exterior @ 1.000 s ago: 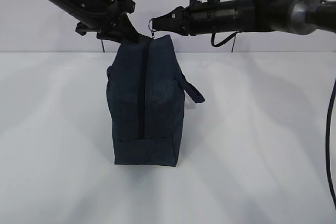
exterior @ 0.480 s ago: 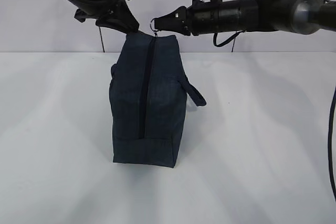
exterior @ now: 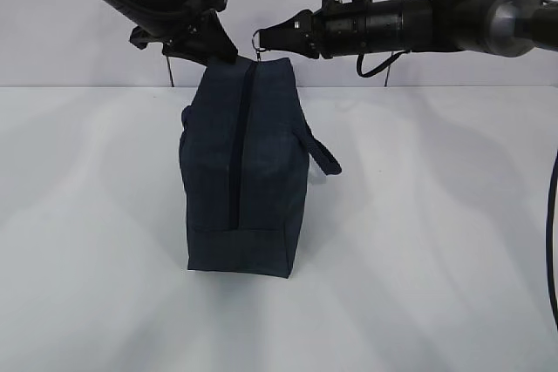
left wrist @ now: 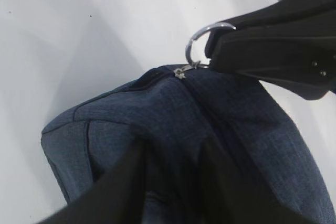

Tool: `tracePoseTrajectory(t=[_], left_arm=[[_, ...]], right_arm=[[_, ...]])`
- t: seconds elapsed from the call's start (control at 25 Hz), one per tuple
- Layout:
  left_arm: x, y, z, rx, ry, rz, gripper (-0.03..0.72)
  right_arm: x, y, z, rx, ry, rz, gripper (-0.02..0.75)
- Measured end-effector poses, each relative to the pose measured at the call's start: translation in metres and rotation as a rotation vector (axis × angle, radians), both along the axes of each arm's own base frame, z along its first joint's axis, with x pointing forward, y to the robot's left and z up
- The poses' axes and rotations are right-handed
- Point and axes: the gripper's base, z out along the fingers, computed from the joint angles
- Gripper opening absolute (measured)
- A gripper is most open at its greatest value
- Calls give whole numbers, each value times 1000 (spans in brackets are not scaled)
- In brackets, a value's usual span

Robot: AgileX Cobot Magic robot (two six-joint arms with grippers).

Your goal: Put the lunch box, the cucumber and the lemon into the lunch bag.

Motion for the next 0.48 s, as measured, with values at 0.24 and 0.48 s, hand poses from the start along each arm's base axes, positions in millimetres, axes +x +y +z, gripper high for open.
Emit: tracePoseTrajectory(t=[0.24, 0.48], left_arm=[[0, 1, -1, 12, -1, -2, 30], [-2, -3, -1, 17, -3, -12, 27]], right_arm=[[0, 0, 0, 1, 0, 2, 20], [-1, 1, 0, 3, 1, 15, 20]])
